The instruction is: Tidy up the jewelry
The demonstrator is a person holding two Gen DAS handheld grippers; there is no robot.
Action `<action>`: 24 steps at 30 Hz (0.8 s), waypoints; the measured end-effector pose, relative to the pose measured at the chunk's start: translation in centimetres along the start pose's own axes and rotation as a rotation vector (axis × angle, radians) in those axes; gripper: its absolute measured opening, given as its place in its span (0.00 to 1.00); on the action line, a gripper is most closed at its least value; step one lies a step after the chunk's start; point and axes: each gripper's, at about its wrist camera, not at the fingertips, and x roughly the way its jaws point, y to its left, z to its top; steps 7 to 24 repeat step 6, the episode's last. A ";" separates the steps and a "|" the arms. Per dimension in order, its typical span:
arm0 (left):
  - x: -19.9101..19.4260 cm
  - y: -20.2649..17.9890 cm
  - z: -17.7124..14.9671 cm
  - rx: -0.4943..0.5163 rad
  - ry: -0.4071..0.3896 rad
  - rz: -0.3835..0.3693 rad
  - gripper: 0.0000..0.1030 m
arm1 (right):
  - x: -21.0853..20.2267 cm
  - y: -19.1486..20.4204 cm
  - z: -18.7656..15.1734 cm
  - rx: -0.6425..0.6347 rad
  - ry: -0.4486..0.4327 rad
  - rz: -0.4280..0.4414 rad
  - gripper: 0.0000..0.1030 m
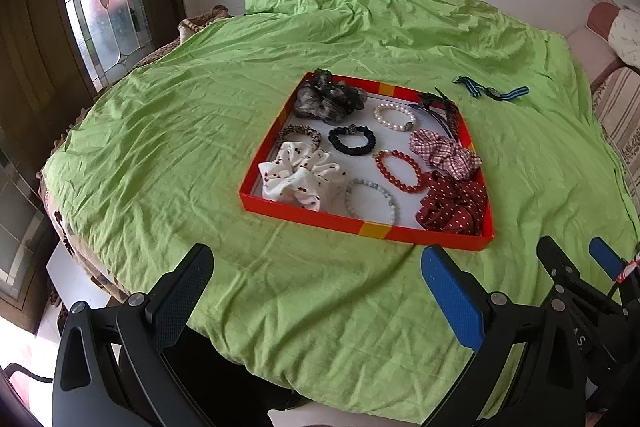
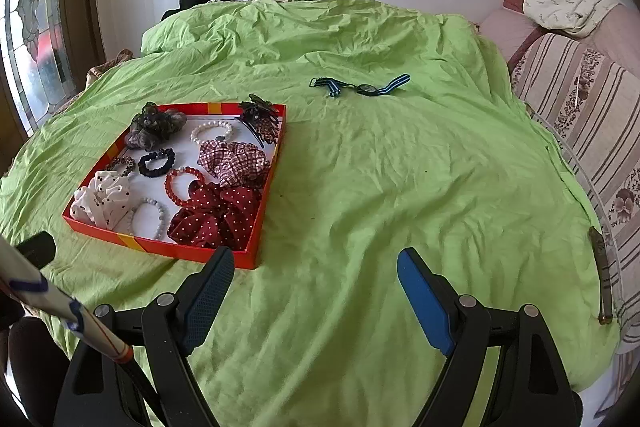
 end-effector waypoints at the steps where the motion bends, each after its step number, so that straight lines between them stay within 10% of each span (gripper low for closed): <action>1: 0.1 0.2 0.2 -0.004 -0.002 0.006 1.00 | 0.0 0.1 0.0 -0.001 0.001 0.002 0.85; 24: -0.3 0.8 0.9 -0.011 -0.024 0.045 1.00 | 0.1 0.3 0.1 -0.005 0.003 0.023 0.85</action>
